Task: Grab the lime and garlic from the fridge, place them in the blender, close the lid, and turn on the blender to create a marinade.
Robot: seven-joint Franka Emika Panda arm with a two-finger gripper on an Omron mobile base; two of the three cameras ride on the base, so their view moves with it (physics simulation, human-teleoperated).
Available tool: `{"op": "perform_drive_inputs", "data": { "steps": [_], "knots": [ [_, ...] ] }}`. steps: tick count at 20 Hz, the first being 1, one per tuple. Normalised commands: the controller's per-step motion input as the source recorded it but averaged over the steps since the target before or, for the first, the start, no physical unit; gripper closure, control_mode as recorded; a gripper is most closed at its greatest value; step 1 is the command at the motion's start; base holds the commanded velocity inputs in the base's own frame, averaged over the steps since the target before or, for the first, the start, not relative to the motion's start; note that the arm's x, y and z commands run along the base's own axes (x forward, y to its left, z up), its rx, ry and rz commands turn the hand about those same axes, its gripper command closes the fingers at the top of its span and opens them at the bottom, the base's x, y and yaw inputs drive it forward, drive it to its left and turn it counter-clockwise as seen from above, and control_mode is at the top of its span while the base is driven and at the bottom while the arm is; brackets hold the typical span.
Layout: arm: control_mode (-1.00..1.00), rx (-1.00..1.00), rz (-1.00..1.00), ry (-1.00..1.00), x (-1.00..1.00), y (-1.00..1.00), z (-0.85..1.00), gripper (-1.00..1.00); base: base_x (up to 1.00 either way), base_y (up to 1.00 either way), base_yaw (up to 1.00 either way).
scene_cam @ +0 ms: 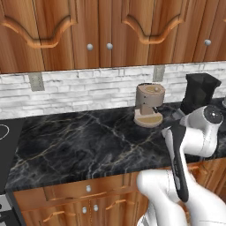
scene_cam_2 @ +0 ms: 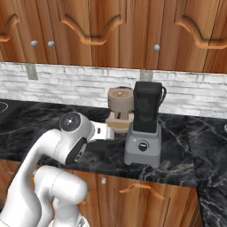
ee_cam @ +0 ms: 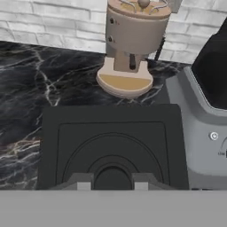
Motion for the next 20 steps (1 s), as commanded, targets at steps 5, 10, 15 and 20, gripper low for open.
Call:
{"op": "perform_drive_inputs", "data": {
  "steps": [5,10,15,20],
  "knots": [
    [-1.00,0.00,0.00,0.00,-0.48,0.00,1.00,1.00,0.00,0.00,0.00],
    [-1.00,0.00,0.00,0.00,-0.32,0.00,1.00,1.00,0.00,0.00,0.00],
    [-1.00,0.00,0.00,-0.01,-0.06,-0.14,0.99,1.00,0.00,0.00,0.00],
    [-1.00,0.00,0.00,-0.07,0.00,-0.39,0.87,1.00,0.00,0.00,0.00]
  ]
}}
